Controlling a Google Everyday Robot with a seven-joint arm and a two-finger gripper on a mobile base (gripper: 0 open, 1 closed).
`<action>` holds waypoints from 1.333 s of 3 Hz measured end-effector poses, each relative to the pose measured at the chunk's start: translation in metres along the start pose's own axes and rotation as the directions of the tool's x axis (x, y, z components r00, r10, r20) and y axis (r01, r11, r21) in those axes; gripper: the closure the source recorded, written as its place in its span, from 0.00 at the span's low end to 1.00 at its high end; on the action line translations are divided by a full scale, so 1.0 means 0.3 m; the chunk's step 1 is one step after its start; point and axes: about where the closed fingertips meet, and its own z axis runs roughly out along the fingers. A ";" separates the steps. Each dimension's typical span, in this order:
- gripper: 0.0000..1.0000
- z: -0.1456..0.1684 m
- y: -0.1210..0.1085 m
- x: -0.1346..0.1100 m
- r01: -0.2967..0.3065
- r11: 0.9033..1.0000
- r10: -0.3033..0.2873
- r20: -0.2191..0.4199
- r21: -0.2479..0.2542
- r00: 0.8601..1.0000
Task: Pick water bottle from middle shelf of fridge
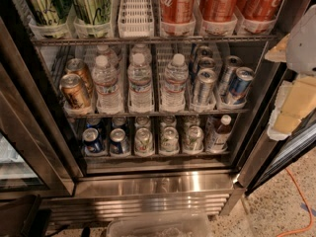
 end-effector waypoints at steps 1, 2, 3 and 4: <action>0.00 0.000 0.000 0.000 0.000 1.000 0.000 0.000 0.000 1.000; 0.00 0.022 0.007 -0.003 -0.002 1.000 0.002 0.028 -0.002 1.000; 0.00 0.097 0.037 -0.005 0.002 1.000 -0.002 0.093 -0.008 0.996; 0.00 0.177 0.050 -0.037 0.030 1.000 -0.030 0.164 0.001 0.986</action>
Offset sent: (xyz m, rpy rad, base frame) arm -0.0004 0.0031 -0.0199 0.0635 0.0080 0.0122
